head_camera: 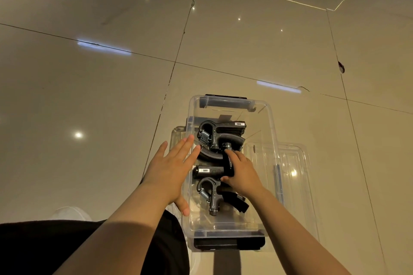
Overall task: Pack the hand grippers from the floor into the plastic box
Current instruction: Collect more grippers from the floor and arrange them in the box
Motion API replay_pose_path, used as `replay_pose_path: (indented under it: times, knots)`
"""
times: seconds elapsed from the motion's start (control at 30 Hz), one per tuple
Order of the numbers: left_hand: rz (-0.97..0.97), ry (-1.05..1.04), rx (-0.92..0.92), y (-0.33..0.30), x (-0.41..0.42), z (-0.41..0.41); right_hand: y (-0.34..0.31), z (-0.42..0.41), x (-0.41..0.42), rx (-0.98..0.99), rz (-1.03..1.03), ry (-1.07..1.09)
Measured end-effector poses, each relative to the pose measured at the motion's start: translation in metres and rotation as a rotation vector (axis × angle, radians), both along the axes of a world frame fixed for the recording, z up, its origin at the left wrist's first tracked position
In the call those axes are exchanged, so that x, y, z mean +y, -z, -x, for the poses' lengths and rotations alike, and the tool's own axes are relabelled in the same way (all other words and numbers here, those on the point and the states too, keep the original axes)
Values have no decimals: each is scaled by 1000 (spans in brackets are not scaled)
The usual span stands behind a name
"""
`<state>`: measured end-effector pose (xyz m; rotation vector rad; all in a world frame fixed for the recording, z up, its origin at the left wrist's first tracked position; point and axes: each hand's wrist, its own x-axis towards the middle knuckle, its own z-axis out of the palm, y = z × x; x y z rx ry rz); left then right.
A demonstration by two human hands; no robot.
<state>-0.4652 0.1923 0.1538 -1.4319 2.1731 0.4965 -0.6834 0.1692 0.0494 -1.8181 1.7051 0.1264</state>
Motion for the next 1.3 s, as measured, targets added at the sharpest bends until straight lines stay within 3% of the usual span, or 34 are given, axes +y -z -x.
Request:
replay_pose_path:
  times: [0.13, 0.5, 0.93, 1.1, 1.3]
  knots:
    - [-6, -3, 20, -2, 0, 0, 5, -2, -2, -75, -22, 97]
    - [-6, -3, 40, 0, 0, -2, 6, 1, -14, 7, 20, -73]
    - [20, -1, 38, 0, 0, 0, -3, 2, -13, 58, 0, -109]
    - [26, -13, 53, 1, -1, 0, -27, 1, 11, 192, 116, -112]
    - [23, -8, 57, 1, -1, -1, -21, 7, 52, 384, 25, -214]
